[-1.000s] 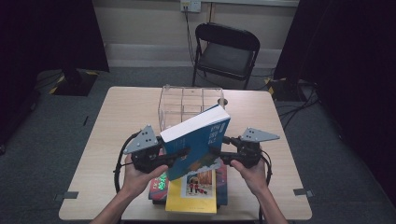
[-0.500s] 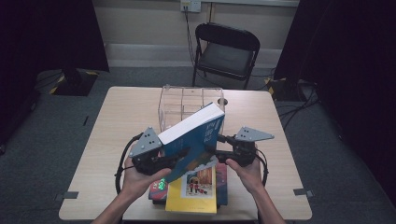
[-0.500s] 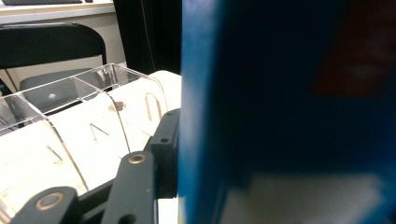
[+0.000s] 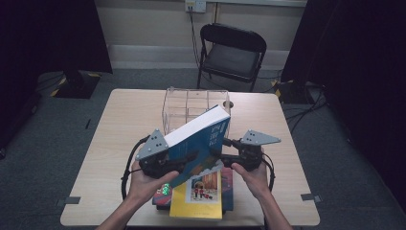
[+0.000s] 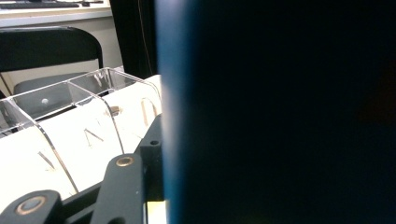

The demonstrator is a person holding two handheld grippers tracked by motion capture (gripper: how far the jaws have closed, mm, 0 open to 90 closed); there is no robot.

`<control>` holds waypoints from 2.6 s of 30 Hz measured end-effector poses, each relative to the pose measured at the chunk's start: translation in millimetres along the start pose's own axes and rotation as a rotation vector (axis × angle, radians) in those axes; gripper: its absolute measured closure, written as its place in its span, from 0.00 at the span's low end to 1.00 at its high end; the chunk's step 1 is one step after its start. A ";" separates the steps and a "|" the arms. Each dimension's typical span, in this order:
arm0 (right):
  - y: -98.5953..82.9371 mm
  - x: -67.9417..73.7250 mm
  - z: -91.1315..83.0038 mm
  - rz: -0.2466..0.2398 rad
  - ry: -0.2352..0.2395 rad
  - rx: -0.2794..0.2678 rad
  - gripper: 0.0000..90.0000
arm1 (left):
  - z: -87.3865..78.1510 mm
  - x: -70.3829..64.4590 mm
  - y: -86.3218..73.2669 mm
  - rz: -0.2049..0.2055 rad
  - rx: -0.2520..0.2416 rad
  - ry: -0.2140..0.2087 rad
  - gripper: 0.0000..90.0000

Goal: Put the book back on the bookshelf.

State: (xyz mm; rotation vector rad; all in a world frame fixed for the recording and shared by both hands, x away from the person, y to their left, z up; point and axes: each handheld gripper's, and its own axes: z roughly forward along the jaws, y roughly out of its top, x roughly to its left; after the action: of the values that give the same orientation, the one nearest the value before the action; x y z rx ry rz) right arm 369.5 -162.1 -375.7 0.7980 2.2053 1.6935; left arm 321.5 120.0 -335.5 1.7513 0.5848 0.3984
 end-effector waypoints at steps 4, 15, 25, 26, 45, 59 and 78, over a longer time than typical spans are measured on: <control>0.5 0.6 1.2 0.000 -0.010 0.004 0.50 | 1.8 0.7 -1.1 0.003 -0.026 0.012 0.56; 3.4 1.3 7.7 0.003 -0.029 0.009 0.49 | 1.8 6.4 -1.1 -0.030 -0.029 0.084 0.68; -6.2 -7.1 2.3 0.030 -0.058 0.053 0.45 | 2.2 19.9 1.8 -0.108 -0.017 0.074 0.68; -8.2 -8.5 -1.2 0.033 -0.067 0.057 0.45 | 2.0 20.3 2.2 -0.112 -0.013 0.077 0.68; -77.8 -42.2 -65.8 0.165 -0.220 0.169 0.42 | -6.3 34.2 4.1 -0.159 -0.005 0.107 0.68; -117.7 -65.7 -47.4 0.158 -0.343 0.404 0.27 | -19.4 43.4 -2.5 -0.209 -0.028 0.139 0.69; -134.3 -62.7 -37.9 0.126 -0.490 0.414 0.11 | -33.3 67.7 3.9 -0.230 -0.022 0.249 0.69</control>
State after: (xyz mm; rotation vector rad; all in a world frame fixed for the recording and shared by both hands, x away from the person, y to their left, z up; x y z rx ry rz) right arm 365.4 -251.4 -499.9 1.3107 2.1930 0.9411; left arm 359.0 184.8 -325.8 1.6026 0.9469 0.4619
